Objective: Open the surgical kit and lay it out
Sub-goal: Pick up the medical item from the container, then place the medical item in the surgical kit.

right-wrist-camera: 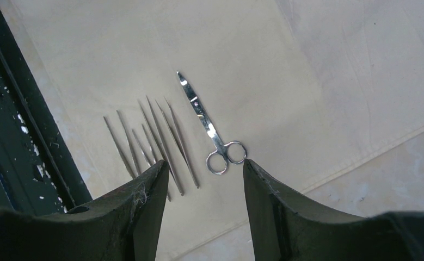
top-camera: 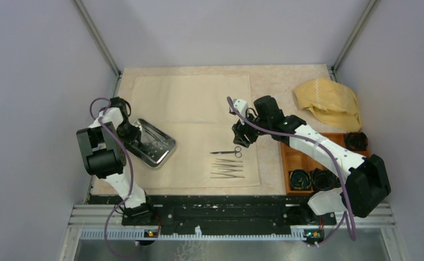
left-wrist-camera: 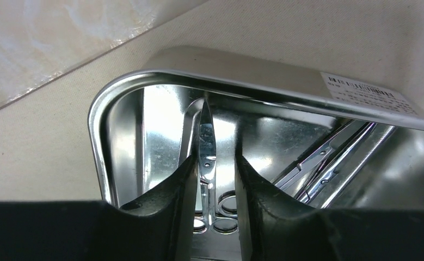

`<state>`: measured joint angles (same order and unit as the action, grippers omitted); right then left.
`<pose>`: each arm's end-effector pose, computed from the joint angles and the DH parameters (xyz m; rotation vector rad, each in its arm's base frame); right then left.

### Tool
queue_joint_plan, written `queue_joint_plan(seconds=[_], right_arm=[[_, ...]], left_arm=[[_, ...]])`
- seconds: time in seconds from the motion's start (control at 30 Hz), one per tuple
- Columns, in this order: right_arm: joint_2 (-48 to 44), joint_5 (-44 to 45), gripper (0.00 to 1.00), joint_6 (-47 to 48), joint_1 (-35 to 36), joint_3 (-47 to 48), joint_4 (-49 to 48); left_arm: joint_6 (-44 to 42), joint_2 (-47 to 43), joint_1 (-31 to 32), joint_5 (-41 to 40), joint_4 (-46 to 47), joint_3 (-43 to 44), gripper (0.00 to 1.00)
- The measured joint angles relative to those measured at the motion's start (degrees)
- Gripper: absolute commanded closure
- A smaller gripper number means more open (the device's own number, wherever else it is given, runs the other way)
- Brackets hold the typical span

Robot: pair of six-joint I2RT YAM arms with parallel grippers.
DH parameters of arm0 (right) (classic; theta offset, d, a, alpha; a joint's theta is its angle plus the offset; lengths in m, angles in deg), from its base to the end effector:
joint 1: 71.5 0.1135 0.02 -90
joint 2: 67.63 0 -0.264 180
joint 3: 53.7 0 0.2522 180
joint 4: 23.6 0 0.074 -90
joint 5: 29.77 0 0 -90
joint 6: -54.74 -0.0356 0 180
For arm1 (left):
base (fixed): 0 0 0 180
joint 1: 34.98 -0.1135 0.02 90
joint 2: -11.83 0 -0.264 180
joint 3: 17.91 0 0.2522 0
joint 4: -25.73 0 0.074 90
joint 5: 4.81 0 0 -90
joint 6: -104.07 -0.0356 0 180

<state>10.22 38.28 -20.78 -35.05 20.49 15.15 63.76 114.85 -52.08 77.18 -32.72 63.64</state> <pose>0.2295 0.1861 0.2833 -1.1769 2.0097 0.6367 0.3171 0.1027 0.1708 -1.6285 2.4373 0.1245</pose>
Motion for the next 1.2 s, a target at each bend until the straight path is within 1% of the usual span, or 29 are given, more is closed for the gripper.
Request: queue_joint_plan(seconds=[0.03, 0.1, 0.2, 0.53, 0.7, 0.87, 1.03, 1.1, 1.2], right_arm=[[0.00, 0.00, 0.47, 0.00, 0.00, 0.00, 0.00], [0.00, 0.00, 0.47, 0.00, 0.00, 0.00, 0.04], [0.00, 0.04, 0.47, 0.00, 0.00, 0.13, 0.37], [-0.09, 0.24, 0.47, -0.09, 0.00, 1.53, 1.18], [-0.35, 0.39, 0.47, -1.16, 0.00, 1.53, 0.98], [-1.03, 0.46, 0.47, -3.72, 0.00, 1.51, -0.61], [-1.05, 0.24, 0.44, -7.74, 0.00, 1.49, -3.19], [-1.05, 0.07, 0.43, -9.99, 0.00, 1.51, -3.87], [-0.24, -0.48, 0.42, -13.70, 0.00, 1.92, -4.37]], left_arm=[[0.04, 0.00, 0.00, 0.02, 0.09, 0.00, 0.68], [0.15, 0.00, 0.00, 0.00, 0.13, 0.00, 0.77], [0.15, 0.00, 0.00, -0.09, 0.09, 0.00, 0.84], [-0.35, -1.90, 0.00, 0.13, 1.42, -1.88, 1.00], [-1.20, -6.51, 0.00, 1.38, 0.33, -2.84, 1.00], [-2.67, -15.98, 0.00, 3.19, -0.44, -3.34, 1.00], [-4.50, -26.29, 0.04, 7.10, -0.61, -3.58, 1.00], [-5.16, -29.16, 0.35, 9.62, -0.57, -3.63, 1.00], [-5.84, -31.12, 0.74, 12.33, -0.57, -3.67, 1.00]])
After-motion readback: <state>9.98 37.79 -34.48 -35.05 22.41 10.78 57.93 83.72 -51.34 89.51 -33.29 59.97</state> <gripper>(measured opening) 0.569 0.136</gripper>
